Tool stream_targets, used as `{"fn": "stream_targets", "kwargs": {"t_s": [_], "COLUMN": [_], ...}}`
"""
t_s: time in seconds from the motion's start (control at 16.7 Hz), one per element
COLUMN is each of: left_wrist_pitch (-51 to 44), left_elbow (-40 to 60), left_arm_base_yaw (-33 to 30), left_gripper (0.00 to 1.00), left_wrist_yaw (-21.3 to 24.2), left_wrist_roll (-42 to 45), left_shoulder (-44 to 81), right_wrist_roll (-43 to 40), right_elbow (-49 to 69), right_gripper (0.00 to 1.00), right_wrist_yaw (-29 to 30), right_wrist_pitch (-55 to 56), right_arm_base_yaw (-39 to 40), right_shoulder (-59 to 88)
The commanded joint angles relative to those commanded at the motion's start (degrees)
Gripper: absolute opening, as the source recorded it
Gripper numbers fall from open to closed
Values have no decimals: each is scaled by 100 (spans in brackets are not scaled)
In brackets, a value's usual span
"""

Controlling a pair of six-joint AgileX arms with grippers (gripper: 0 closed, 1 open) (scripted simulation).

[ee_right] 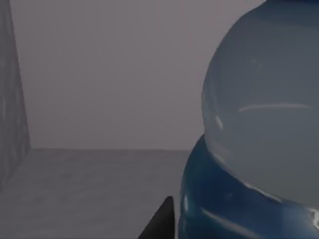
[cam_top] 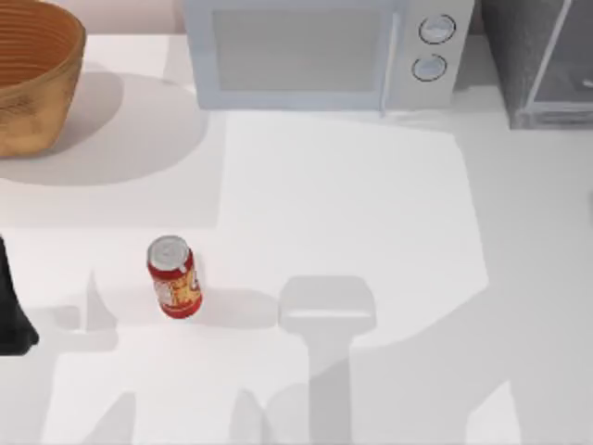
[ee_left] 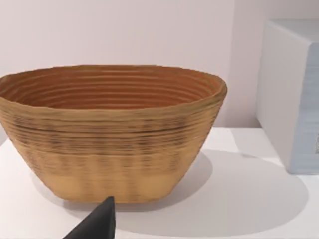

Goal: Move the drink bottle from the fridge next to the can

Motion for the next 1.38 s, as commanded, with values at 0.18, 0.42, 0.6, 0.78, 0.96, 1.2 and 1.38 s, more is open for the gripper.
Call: {"fn": "stream_targets", "kwargs": {"t_s": [0.18, 0.42, 0.6, 0.78, 0.96, 1.2, 1.38], "left_wrist_pitch": [0, 0, 0, 0, 0, 0, 0], "left_elbow": [0, 0, 0, 0, 0, 0, 0], "left_arm_base_yaw": [0, 0, 0, 0, 0, 0, 0], "left_gripper": [100, 100, 100, 100, 100, 100, 100], "left_wrist_yaw": [0, 0, 0, 0, 0, 0, 0], "left_wrist_roll": [0, 0, 0, 0, 0, 0, 0], "left_shoulder": [0, 0, 0, 0, 0, 0, 0], "right_wrist_roll": [7, 8, 7, 21, 41, 48, 37], "right_elbow": [53, 136, 143, 39, -536, -1988, -2985], "right_gripper": [0, 0, 0, 0, 0, 0, 0], "right_wrist_yaw": [-4, -9, -10, -14, -73, -262, -410], "right_wrist_pitch": [-343, -838, -859, -804, -582, -102, 279], "right_arm_base_yaw": [1, 1, 1, -23, -127, -283, -389], "right_shoulder": [-278, -689, -711, -751, -1109, -1893, -2513]}}
